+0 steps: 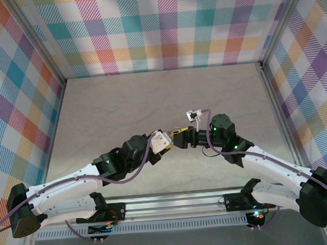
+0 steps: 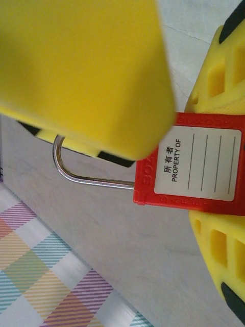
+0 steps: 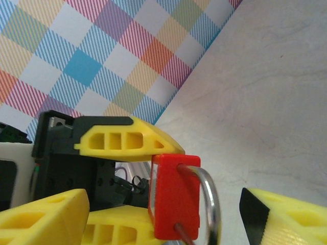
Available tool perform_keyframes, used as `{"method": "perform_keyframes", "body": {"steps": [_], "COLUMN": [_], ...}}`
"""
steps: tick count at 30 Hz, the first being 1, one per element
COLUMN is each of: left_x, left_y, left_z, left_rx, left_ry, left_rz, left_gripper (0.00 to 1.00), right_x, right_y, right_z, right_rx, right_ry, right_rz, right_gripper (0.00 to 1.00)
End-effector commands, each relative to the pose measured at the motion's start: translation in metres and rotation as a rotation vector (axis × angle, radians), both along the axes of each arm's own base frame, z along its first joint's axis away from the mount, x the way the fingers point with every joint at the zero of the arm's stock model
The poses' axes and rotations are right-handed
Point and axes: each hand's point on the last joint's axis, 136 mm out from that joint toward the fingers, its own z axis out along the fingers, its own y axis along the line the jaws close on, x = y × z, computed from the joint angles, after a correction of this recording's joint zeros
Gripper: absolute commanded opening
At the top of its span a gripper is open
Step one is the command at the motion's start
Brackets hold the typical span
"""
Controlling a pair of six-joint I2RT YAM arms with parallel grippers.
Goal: Lock with the key
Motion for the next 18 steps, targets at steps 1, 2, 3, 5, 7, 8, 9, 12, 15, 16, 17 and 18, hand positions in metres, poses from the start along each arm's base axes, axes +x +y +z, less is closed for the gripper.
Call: {"method": "perform_keyframes", "body": {"steps": [1,2,3,5,7,8,9,12,15,16,17,18], "left_x": [0.002,0.002,0.001,0.001,0.000,-0.001,-0.001,-0.002,-0.004,-0.004,-0.005,-0.006], "left_y": [-0.007,-0.007,-0.008,-0.008,-0.010,-0.010,-0.010,-0.010,-0.011,-0.011,-0.012,-0.012], "left_z": [0.031,0.032,0.033,0.034,0.032,0.032,0.030,0.024,0.018,0.017,0.017,0.017], "left_rx": [-0.095,-0.101,-0.104,-0.109,-0.108,-0.107,-0.102,-0.084,-0.076,-0.076,-0.077,-0.077], "left_ry": [-0.014,-0.012,-0.011,-0.010,-0.003,-0.001,0.001,0.013,0.023,0.026,0.028,0.029], "left_rz": [0.003,0.002,-0.001,-0.001,-0.012,-0.015,-0.015,-0.021,-0.035,-0.036,-0.042,-0.046], "left_gripper": [0.00,0.00,0.00,0.00,0.00,0.00,0.00,0.00,0.00,0.00,0.00,0.00], "right_x": [-0.003,-0.004,-0.004,-0.005,-0.005,-0.005,-0.005,-0.005,-0.006,-0.006,-0.006,-0.006], "right_y": [0.005,0.006,0.007,0.008,0.008,0.008,0.008,0.007,0.007,0.007,0.007,0.007], "right_z": [0.009,0.009,0.008,0.009,0.009,0.009,0.009,0.010,0.011,0.011,0.011,0.011], "right_rx": [0.023,0.023,0.023,0.025,0.027,0.027,0.028,0.031,0.036,0.036,0.037,0.037], "right_ry": [-0.003,-0.001,0.003,0.007,0.006,0.005,0.004,0.000,-0.005,-0.005,-0.004,-0.004], "right_rz": [0.049,0.054,0.058,0.066,0.068,0.069,0.068,0.065,0.066,0.067,0.067,0.067], "right_gripper": [0.76,0.74,0.73,0.71,0.69,0.67,0.65,0.60,0.58,0.57,0.57,0.56]}}
